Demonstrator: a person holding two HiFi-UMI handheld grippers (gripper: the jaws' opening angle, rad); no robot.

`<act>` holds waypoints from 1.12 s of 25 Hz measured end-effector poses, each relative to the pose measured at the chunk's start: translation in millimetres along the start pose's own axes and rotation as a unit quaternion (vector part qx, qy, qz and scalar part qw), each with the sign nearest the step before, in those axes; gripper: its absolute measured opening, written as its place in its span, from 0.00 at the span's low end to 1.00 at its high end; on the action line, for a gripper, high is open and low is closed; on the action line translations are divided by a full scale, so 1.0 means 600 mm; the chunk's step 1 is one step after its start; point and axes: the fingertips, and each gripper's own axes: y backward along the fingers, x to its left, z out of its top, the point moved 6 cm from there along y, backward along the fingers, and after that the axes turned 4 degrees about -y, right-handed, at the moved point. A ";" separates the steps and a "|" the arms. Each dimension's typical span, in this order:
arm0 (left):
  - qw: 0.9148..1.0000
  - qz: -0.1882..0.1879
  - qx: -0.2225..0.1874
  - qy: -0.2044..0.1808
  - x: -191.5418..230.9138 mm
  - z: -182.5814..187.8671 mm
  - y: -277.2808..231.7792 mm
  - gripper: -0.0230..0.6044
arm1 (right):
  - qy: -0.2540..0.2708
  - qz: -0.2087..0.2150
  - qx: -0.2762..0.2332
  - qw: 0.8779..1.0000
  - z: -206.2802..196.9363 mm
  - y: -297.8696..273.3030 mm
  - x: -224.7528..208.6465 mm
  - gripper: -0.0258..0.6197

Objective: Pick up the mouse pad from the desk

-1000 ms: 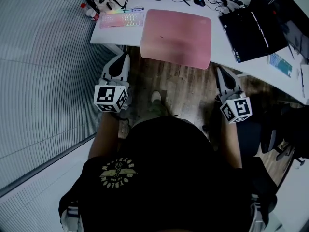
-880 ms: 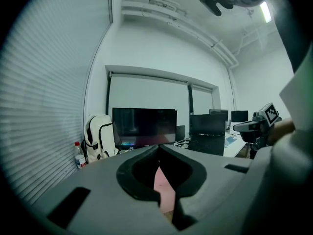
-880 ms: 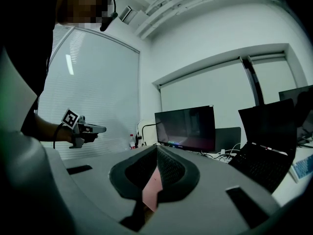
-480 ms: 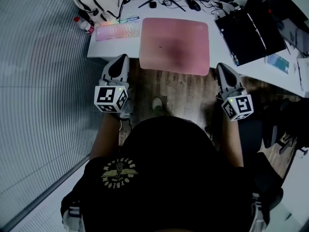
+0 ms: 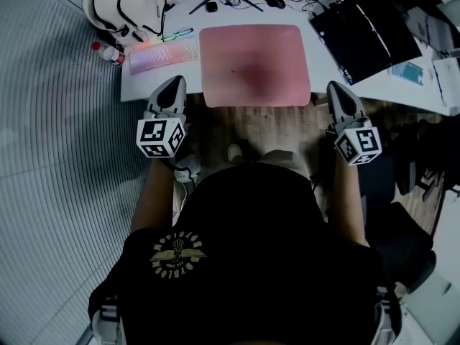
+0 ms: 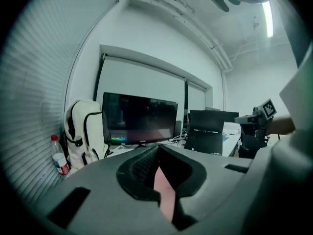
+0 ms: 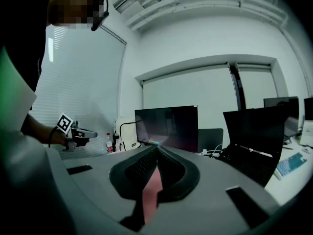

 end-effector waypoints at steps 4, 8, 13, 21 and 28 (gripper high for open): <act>0.999 -0.013 0.031 0.030 0.006 -0.049 -0.021 0.05 | -0.018 -0.023 0.028 0.999 -0.038 0.001 -0.027 0.04; 0.997 -0.021 0.048 0.050 0.003 -0.091 -0.036 0.05 | -0.037 -0.035 0.050 0.997 -0.077 0.004 -0.047 0.04; 0.994 -0.019 0.081 0.075 0.005 -0.155 -0.039 0.05 | -0.052 -0.037 0.088 0.994 -0.142 -0.001 -0.062 0.04; 0.983 -0.001 0.152 0.100 0.016 -0.253 -0.059 0.05 | -0.072 -0.029 0.135 0.988 -0.231 -0.033 -0.099 0.07; 0.971 -0.012 0.195 0.138 0.007 -0.313 -0.097 0.05 | -0.080 -0.022 0.183 0.980 -0.297 -0.056 -0.144 0.10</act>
